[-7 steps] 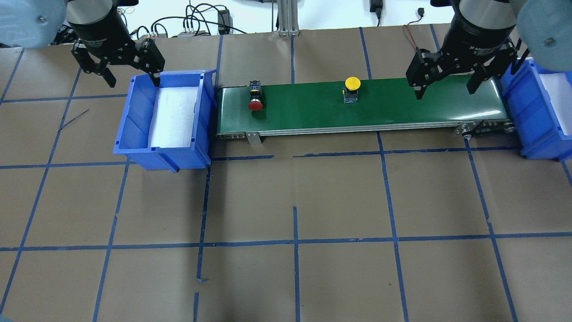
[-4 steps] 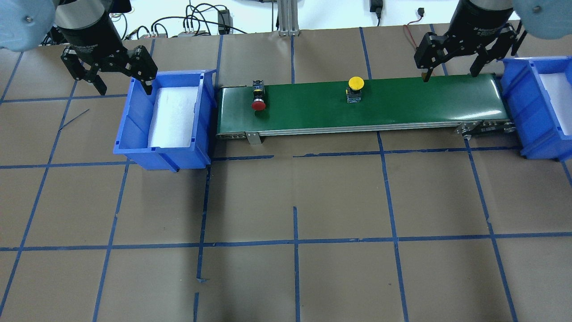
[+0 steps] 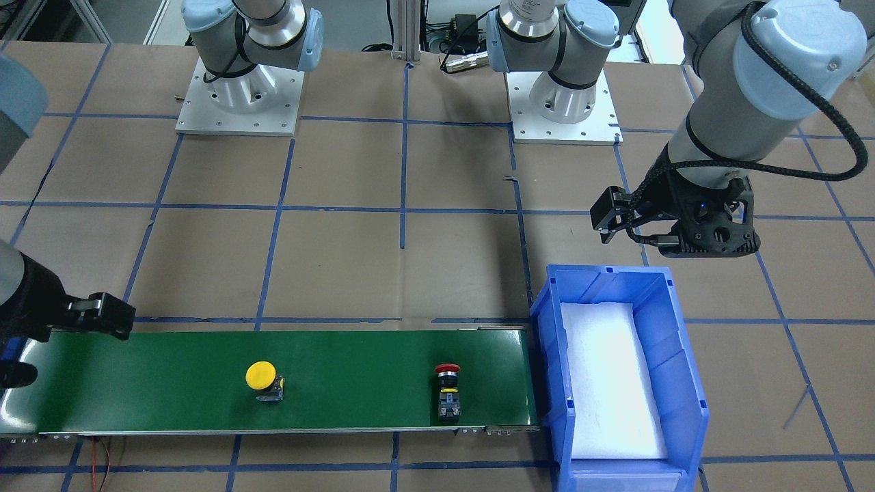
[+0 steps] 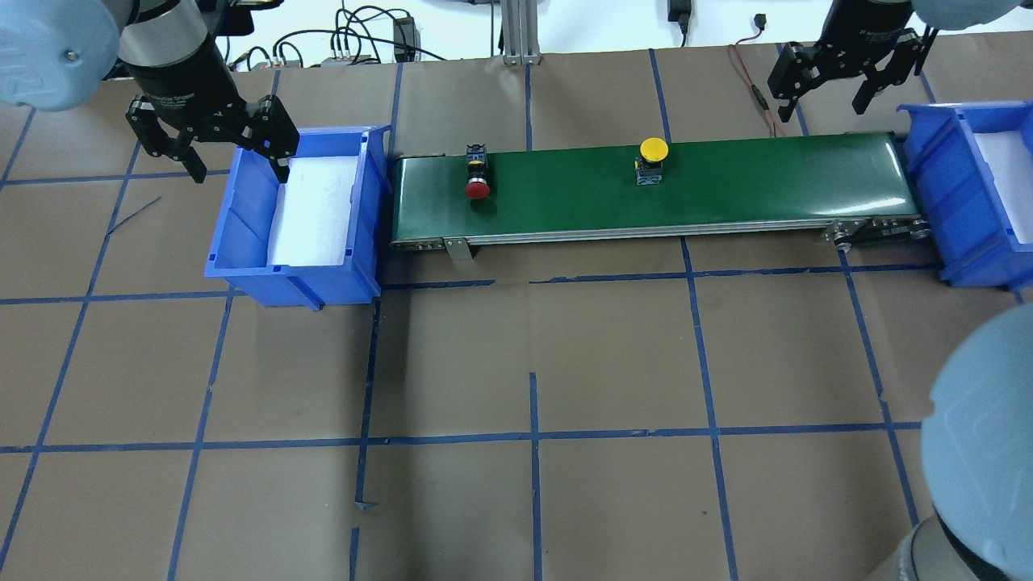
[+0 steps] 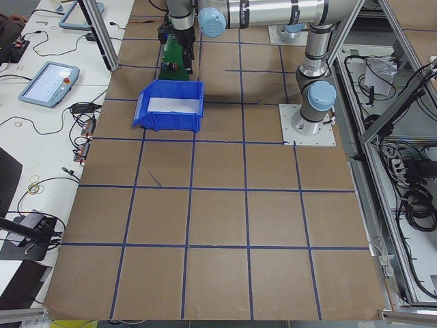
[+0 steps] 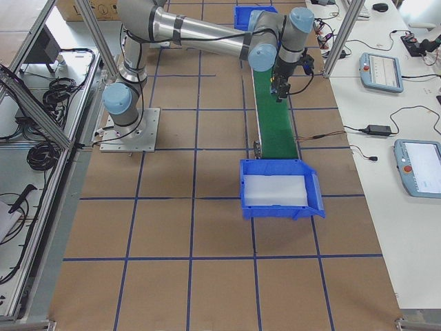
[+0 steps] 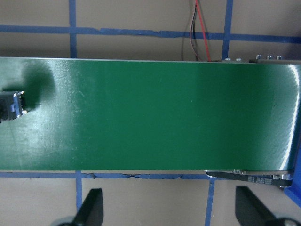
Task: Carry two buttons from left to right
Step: 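Raise the left gripper over the empty bin while the right gripper moves along the conveyor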
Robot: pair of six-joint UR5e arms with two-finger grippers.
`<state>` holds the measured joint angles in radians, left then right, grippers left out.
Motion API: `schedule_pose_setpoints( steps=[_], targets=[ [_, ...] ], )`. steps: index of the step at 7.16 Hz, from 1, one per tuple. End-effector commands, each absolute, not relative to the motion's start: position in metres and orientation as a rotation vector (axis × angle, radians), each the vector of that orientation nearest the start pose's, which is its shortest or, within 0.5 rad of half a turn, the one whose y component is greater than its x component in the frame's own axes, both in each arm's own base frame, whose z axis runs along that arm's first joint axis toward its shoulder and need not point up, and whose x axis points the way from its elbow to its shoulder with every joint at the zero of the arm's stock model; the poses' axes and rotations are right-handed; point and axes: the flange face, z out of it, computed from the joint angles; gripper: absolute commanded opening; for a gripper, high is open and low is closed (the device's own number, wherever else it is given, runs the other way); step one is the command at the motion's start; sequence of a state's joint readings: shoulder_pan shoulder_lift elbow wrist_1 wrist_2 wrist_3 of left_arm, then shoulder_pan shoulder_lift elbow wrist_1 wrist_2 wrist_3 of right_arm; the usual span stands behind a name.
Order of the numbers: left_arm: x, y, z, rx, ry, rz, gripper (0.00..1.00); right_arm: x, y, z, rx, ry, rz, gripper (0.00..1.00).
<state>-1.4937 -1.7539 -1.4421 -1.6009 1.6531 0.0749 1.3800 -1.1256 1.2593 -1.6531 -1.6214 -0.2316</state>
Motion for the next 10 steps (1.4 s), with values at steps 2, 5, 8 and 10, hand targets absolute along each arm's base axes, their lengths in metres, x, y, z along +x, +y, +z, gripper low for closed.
schedule_pose_setpoints(
  steps=[2,5,8,10],
  targets=[
    [-0.084,-0.566,0.449,-0.002,3.068,0.147,1.00,-0.015,-0.690,0.371,-0.073,3.170,0.127,1.00],
    [-0.085,-0.565,0.449,0.000,3.071,0.149,1.00,-0.014,-0.686,0.359,-0.014,3.172,0.091,1.00],
    [-0.084,-0.565,0.450,0.005,3.070,0.145,1.00,-0.007,-0.683,0.355,0.057,3.127,0.003,1.00],
    [-0.084,-0.565,0.450,0.017,3.070,0.145,1.00,-0.007,-0.680,0.354,0.039,3.137,0.013,1.00]
  ],
)
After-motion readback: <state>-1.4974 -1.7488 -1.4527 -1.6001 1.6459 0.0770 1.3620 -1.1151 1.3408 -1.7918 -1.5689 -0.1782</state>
